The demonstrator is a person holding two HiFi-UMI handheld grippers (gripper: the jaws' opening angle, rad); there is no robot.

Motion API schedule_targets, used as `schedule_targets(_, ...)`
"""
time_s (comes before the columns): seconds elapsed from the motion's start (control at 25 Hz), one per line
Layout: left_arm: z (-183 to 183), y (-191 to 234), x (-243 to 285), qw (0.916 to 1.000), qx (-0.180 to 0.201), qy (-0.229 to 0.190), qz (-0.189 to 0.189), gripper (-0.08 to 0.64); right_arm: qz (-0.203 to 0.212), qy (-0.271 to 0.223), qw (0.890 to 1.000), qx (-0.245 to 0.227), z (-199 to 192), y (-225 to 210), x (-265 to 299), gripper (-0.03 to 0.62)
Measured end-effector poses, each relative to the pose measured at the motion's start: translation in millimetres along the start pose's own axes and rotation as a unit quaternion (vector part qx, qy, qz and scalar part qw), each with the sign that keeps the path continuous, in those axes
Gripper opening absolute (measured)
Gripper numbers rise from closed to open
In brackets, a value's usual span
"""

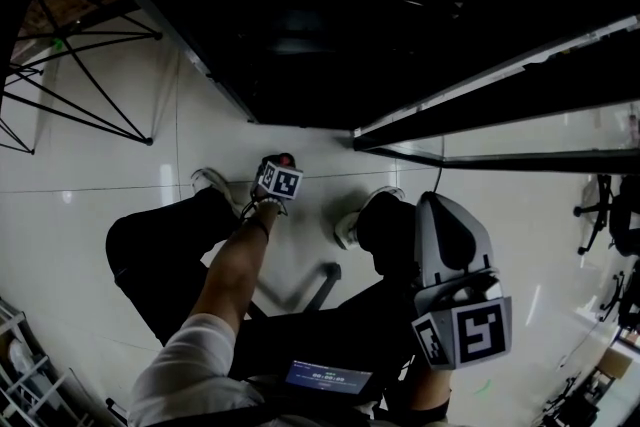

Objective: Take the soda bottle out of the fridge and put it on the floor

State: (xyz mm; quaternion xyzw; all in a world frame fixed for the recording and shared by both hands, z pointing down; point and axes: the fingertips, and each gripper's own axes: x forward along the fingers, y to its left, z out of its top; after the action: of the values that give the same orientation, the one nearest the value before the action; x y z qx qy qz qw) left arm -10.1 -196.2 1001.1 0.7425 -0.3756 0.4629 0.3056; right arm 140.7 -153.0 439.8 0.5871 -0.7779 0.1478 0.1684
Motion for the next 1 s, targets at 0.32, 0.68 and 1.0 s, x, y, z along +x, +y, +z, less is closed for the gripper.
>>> schedule_targets(0.32, -1.1, -2.4, 1.1, 0.9999, 0.009, -0.004, 0.007, 0.163, 0.003, 0.008, 1.0, 0.0, -3.7, 1.4, 3.6, 0.015)
schedule_targets(0.68, -7.9, -4.9, -4.4, 0.9996, -0.017, -0.019, -0.013, 0.242, 0.011, -0.002, 1.0, -0.015, -3.2, 4.2, 5.1, 0.015)
schedule_targets(1.0, 2.3, -1.2, -64.9, 0.9946, -0.041, -0.095, -0.007, 0.255, 0.016, -0.024, 1.0, -0.013, 7.9, 7.5, -6.1, 0.015)
